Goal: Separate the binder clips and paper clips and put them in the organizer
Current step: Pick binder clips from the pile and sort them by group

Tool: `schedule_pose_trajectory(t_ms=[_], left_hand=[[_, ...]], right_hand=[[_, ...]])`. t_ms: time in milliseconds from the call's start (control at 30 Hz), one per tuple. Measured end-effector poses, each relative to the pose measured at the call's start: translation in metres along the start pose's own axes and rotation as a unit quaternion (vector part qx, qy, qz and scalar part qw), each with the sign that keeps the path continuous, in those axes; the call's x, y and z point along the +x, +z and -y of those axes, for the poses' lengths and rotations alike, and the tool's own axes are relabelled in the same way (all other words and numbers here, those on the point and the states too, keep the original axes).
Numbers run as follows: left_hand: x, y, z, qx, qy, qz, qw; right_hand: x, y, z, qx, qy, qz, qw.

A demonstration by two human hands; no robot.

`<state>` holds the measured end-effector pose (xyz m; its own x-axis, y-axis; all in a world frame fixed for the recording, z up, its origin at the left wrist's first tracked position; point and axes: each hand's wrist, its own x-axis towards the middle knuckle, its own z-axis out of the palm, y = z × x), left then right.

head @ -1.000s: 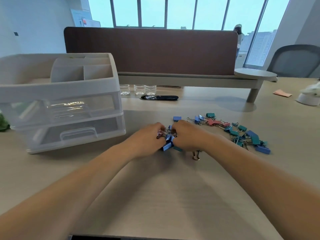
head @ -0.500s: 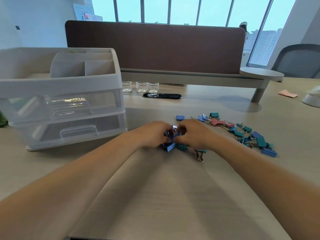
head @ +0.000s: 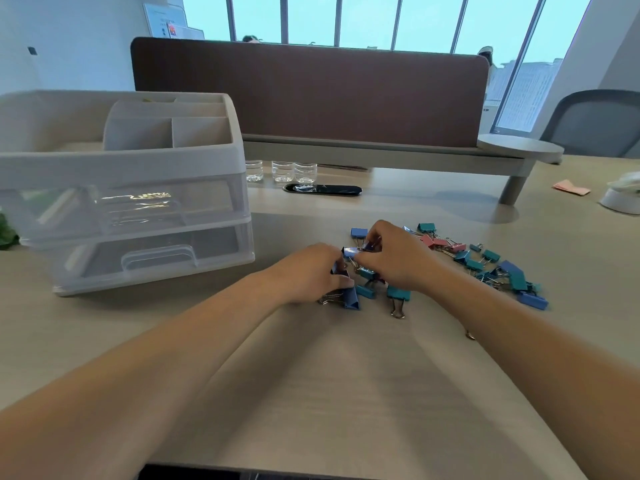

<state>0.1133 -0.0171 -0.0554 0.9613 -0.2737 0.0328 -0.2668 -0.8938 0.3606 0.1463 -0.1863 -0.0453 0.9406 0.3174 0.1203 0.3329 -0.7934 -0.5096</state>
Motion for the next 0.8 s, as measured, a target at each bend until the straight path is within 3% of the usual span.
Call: schedule_pose_trajectory(t_ms=[267,467,800], left_hand=[[-0.004,0.008,-0.002,-0.003,0.005,-0.002,1.0],[-0.017,-0.005,0.003,-0.082,-0.01,-0.042,0.996],[-0.008,-0.021,0.017,-0.102,-0.059,-0.078,0.99]], right_hand=[[-0.018,-0.008,0.009,-0.067,-0.039,0.094,0.993],[-0.03,-0.005,0.02,-0.124,-0.056,0.135,0.981],[-0.021,-0.001,0.028,-0.199,-0.09,0.178,0.959]])
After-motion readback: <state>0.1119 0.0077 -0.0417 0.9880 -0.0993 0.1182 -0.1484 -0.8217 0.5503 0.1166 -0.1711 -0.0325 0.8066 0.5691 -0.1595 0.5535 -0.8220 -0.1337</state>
